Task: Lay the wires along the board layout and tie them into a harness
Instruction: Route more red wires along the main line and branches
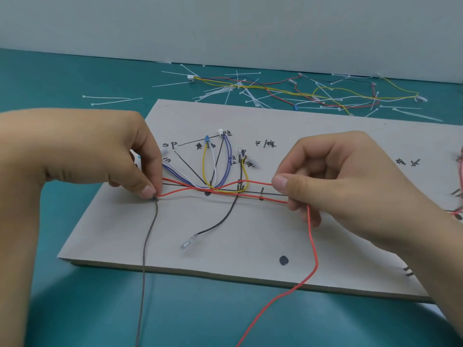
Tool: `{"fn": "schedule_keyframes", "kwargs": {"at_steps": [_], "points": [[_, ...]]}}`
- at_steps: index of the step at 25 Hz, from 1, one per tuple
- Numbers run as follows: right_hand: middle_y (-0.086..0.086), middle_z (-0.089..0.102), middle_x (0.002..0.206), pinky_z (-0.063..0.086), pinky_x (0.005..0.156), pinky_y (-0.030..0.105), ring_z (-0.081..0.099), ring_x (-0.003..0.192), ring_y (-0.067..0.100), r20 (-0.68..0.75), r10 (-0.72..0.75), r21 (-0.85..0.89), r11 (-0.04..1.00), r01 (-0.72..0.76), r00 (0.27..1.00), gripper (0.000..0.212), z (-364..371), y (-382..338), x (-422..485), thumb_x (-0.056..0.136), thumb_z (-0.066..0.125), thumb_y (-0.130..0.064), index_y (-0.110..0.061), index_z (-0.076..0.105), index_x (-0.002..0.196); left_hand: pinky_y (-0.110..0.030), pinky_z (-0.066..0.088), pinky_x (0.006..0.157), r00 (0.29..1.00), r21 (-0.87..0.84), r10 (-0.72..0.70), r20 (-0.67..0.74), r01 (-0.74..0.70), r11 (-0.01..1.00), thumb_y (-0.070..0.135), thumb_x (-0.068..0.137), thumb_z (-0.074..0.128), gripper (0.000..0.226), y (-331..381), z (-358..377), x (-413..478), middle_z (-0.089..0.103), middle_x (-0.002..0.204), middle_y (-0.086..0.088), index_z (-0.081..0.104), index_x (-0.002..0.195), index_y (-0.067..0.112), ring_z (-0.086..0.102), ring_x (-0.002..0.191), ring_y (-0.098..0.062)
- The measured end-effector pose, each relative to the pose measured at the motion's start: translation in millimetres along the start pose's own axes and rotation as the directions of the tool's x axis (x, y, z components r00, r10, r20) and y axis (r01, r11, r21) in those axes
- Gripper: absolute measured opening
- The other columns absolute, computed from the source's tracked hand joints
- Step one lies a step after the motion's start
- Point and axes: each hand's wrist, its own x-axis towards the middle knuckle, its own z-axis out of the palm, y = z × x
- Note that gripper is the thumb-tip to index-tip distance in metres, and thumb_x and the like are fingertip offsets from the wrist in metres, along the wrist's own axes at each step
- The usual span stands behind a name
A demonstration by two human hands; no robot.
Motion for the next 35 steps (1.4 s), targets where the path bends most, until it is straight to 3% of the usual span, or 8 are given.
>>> {"fn": "schedule_keyframes", "kwargs": {"at_steps": [2,5,8,13,22,25,29,35], "points": [[0.01,0.067,0.056,0.047,0.04,0.03,0.055,0.04,0.015,-0.042,0.002,-0.077,0.997,-0.005,0.999,0.012,1.4,2.0,1.3,0.085,0.077,-0.011,-0.015,0.073,0.075,-0.02,0.048,0.052,1.0,-0.007,0.016,0.011,-0.016,1.0,0.075,0.044,0.066,0.039,0.6,1.6,-2.8,0.067,0.058,0.021,0.075,0.078,0.056,0.052,0.044,0.002],[0.008,0.067,0.055,0.044,0.04,0.022,0.054,0.04,0.012,-0.068,-0.01,-0.14,0.99,0.0,0.998,0.015,2.4,4.0,3.5,0.085,0.076,-0.012,-0.018,0.072,0.073,-0.04,0.062,0.066,1.0,0.038,0.009,-0.027,-0.008,0.999,0.074,0.045,0.06,0.044,-0.3,3.4,-4.3,0.071,0.068,0.022,0.072,0.086,0.063,0.056,0.05,-0.002],[0.008,0.067,0.055,0.044,0.041,0.02,0.055,0.041,0.012,-0.075,-0.013,-0.162,0.987,0.001,0.997,0.016,2.5,5.4,4.3,0.086,0.077,-0.011,-0.018,0.073,0.072,-0.044,0.063,0.072,0.996,0.046,0.017,-0.085,-0.013,0.999,0.075,0.043,0.058,0.048,4.1,2.9,-6.2,0.069,0.065,0.018,0.071,0.088,0.065,0.057,0.051,-0.005],[0.008,0.067,0.055,0.044,0.041,0.02,0.056,0.041,0.013,-0.073,-0.023,-0.162,0.987,0.011,0.997,0.008,3.1,4.5,3.7,0.08,0.075,-0.019,-0.017,0.073,0.072,-0.032,0.05,0.05,0.969,-0.013,0.149,-0.2,-0.154,0.988,0.07,0.055,0.072,0.037,27.9,8.3,-7.4,0.067,0.07,0.021,0.072,0.09,0.06,0.05,0.042,0.0],[0.007,0.068,0.056,0.046,0.044,0.021,0.059,0.044,0.016,-0.074,-0.033,-0.186,0.982,0.018,0.997,0.009,1.9,6.0,3.9,0.082,0.076,-0.018,-0.021,0.073,0.074,-0.031,0.049,0.057,0.904,0.0,0.332,-0.269,-0.345,0.939,0.05,0.069,0.086,0.025,49.3,39.3,20.6,0.069,0.084,0.018,0.073,0.09,0.047,0.06,0.069,-0.006],[0.006,0.068,0.056,0.048,0.046,0.024,0.059,0.044,0.014,-0.073,-0.026,-0.203,0.979,0.011,0.997,0.012,1.7,6.5,4.4,0.084,0.077,-0.017,-0.023,0.073,0.075,-0.035,0.055,0.057,0.9,-0.011,0.33,-0.283,-0.347,0.938,0.054,0.069,0.078,0.02,47.0,39.3,23.1,0.069,0.076,0.008,0.075,0.086,0.044,0.059,0.062,-0.009],[0.003,0.068,0.057,0.055,0.055,0.042,0.063,0.051,0.021,-0.065,-0.027,-0.256,0.967,0.01,0.997,0.012,3.5,7.3,4.9,0.084,0.076,-0.019,-0.02,0.072,0.073,-0.023,0.043,0.046,0.907,-0.058,0.307,-0.29,-0.337,0.94,0.042,0.077,0.084,0.008,43.4,34.1,22.8,0.068,0.063,0.006,0.078,0.082,0.043,0.051,0.049,-0.005],[0.0,0.069,0.057,0.057,0.059,0.046,0.063,0.051,0.017,-0.054,-0.035,-0.294,0.956,0.018,0.998,0.013,4.4,7.1,4.4,0.085,0.076,-0.02,-0.021,0.072,0.074,-0.036,0.055,0.064,0.901,-0.108,0.315,-0.3,-0.36,0.927,0.022,0.081,0.086,0.012,44.7,32.7,24.1,0.077,0.073,0.011,0.077,0.079,0.03,0.069,0.066,-0.015]]}}
